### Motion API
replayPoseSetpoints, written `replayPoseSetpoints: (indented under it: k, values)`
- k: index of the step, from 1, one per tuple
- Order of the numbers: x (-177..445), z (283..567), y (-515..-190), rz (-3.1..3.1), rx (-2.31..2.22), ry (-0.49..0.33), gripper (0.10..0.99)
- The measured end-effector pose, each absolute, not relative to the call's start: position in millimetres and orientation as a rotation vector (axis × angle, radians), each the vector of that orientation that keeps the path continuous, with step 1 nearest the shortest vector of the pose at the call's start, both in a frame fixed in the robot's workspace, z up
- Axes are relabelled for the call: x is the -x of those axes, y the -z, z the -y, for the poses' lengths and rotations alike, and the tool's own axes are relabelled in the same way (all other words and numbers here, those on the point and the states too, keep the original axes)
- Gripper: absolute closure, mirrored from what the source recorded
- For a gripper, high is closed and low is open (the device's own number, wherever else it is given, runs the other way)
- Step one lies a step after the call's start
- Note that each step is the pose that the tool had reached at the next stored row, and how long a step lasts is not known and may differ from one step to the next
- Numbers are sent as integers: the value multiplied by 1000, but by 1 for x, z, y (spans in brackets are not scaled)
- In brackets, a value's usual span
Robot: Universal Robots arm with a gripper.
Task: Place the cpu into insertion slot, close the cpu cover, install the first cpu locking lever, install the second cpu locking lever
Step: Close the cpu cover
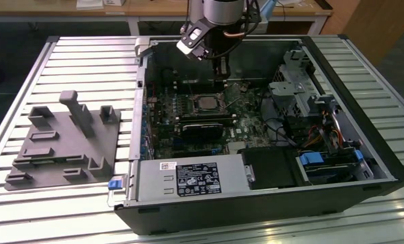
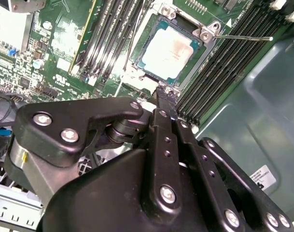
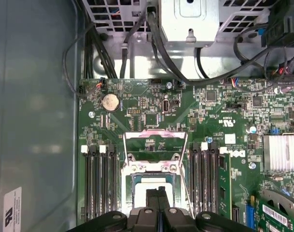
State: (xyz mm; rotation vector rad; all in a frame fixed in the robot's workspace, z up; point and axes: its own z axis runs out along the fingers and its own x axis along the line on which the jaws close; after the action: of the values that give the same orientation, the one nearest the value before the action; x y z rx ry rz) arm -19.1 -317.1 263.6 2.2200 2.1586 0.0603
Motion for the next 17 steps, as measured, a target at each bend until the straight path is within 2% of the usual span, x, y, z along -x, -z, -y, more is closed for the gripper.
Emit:
replayPoseSetpoints:
  k: [17]
  values:
    - [-33,317,-264,-2158,-2220,-60,980]
